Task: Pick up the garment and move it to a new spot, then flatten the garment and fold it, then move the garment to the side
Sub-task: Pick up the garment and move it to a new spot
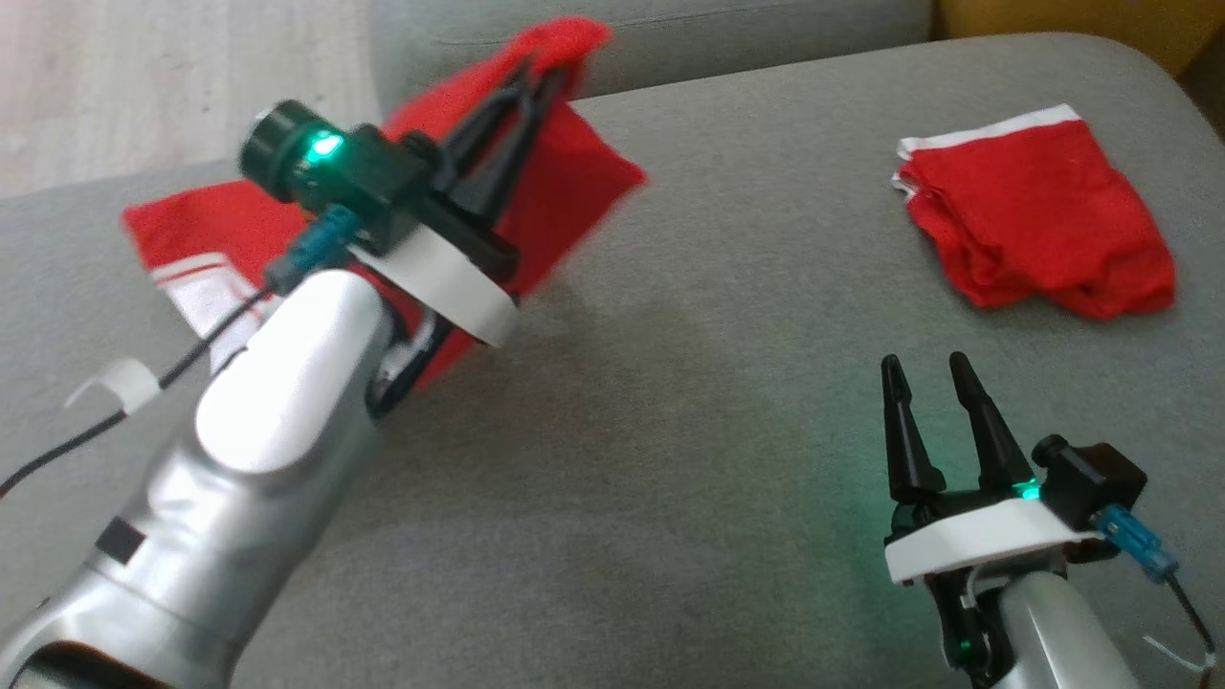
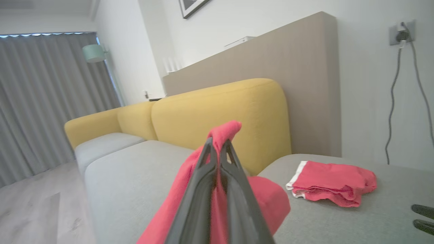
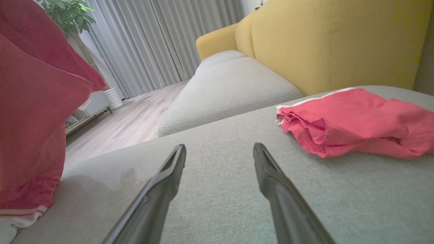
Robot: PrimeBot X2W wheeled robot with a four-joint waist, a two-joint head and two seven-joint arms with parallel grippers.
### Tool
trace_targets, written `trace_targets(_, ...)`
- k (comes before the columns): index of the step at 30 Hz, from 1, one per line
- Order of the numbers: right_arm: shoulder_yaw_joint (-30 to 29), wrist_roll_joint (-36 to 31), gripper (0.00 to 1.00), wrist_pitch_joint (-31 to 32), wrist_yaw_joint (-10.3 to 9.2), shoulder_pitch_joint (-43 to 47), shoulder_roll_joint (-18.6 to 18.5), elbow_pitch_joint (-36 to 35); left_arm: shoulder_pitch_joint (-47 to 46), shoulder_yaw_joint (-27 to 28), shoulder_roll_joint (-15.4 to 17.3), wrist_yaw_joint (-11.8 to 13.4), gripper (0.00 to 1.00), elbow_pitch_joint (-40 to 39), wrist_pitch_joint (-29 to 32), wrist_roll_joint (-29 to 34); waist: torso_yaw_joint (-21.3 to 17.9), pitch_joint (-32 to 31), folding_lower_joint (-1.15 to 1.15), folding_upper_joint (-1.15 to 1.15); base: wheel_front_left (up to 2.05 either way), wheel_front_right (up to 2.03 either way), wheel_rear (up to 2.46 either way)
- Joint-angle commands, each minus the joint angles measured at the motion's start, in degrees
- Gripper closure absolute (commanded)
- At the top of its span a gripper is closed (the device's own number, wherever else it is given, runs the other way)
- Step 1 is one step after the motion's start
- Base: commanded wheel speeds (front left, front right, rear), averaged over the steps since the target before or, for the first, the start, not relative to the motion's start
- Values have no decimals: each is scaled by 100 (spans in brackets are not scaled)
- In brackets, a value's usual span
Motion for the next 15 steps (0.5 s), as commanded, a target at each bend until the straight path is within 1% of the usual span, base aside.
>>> trace_targets(1,156,65,0,-79,-4,-125,-24,-207,-184,116,203,11,100,-387,89,-5,-138,17,1,0,0,0,0)
trace_targets(6,125,147,0,-79,-4,-213,-24,-272,-160,-40,196,39,100,-939,248,44,-415,142,1,0,0,0,0)
trace_targets(10,79,195,0,-79,-4,-250,-24,-288,-71,-299,194,29,100,-1384,443,-17,-621,251,1,0,0,0,0)
trace_targets(11,79,195,0,-79,-4,-250,-24,-288,-71,-299,194,29,100,-1384,443,-17,-621,251,1,0,0,0,0)
trace_targets(15,108,238,0,-79,-4,-345,-24,-337,-39,-585,301,19,100,-1652,639,-113,-853,439,1,0,0,0,0)
